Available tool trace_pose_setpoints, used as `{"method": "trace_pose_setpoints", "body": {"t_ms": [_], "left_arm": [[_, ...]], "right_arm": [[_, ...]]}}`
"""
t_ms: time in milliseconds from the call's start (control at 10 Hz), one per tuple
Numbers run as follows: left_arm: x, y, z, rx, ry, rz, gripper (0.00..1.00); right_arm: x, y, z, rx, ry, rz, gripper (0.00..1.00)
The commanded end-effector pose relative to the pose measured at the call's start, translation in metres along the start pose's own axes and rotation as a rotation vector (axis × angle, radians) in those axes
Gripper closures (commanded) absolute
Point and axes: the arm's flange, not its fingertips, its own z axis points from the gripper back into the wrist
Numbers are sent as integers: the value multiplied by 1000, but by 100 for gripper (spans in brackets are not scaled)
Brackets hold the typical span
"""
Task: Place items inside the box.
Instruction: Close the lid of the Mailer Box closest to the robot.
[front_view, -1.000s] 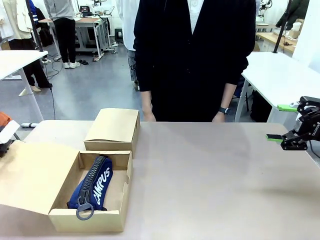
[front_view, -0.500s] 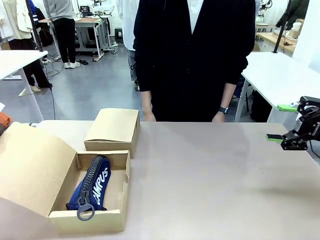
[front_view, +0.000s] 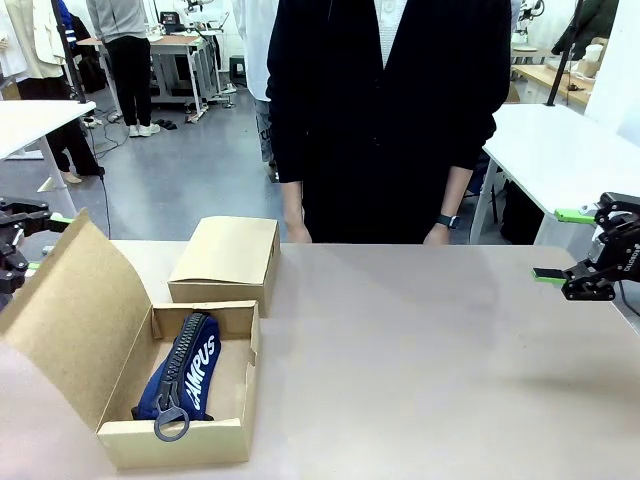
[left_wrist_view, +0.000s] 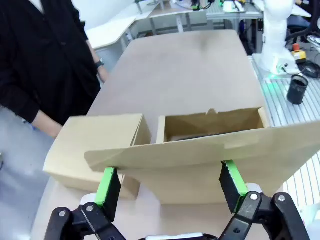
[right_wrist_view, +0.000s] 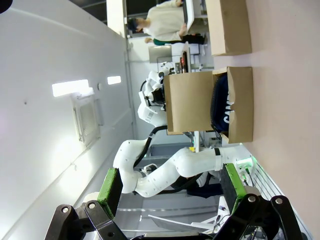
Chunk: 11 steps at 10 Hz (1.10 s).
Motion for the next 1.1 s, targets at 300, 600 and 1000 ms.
{"method": "trace_pose_setpoints", "body": {"t_ms": [300,600,1000], "left_arm": [[4,-82,-95,-216,-60,7,0],[-27,-111,-140,-345,107,-13,0],[-56,-129,-170,-429,252,-7,0]], "right_arm": [[-4,3,1,-7,8,-14,0],[-4,3,1,-7,8,-14,0],[-4,3,1,-7,8,-14,0]]}}
